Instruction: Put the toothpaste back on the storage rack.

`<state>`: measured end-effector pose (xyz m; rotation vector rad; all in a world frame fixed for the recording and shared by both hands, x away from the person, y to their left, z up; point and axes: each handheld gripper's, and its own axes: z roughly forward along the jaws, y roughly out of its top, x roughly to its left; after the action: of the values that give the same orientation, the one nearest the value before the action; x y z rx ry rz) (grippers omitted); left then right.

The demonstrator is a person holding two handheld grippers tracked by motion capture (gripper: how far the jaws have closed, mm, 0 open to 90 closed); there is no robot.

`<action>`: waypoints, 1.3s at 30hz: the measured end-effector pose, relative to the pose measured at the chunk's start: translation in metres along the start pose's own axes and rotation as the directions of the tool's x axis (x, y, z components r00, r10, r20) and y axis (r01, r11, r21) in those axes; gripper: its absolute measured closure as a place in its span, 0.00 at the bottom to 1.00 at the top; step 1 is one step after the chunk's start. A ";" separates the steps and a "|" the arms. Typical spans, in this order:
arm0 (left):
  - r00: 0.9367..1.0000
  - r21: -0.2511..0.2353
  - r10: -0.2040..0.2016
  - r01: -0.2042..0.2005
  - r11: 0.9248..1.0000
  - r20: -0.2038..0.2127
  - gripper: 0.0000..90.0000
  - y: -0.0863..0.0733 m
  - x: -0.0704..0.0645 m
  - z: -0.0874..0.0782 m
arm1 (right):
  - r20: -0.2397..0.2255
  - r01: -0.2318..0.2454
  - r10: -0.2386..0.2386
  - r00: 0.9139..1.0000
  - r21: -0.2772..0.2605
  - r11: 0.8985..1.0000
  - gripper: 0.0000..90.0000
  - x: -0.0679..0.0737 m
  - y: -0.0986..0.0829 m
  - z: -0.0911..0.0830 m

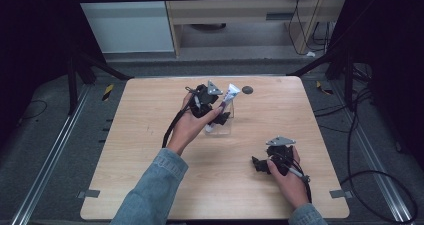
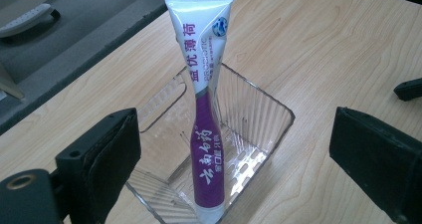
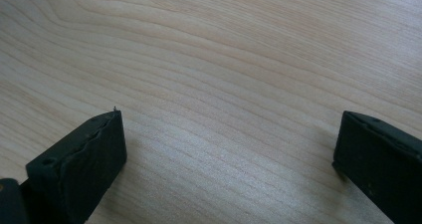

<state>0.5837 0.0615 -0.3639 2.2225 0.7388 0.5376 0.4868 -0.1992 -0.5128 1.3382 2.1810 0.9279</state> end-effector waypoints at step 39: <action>0.999 -0.032 0.028 -0.029 0.999 -0.017 0.05 -0.049 -0.023 -0.039 | 0.003 -0.004 0.004 1.000 0.001 1.000 0.01 0.001 0.000 0.000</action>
<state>0.5275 0.0945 -0.3785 2.2035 0.7033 0.5793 0.4861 -0.1987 -0.5128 1.3437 2.1776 0.9252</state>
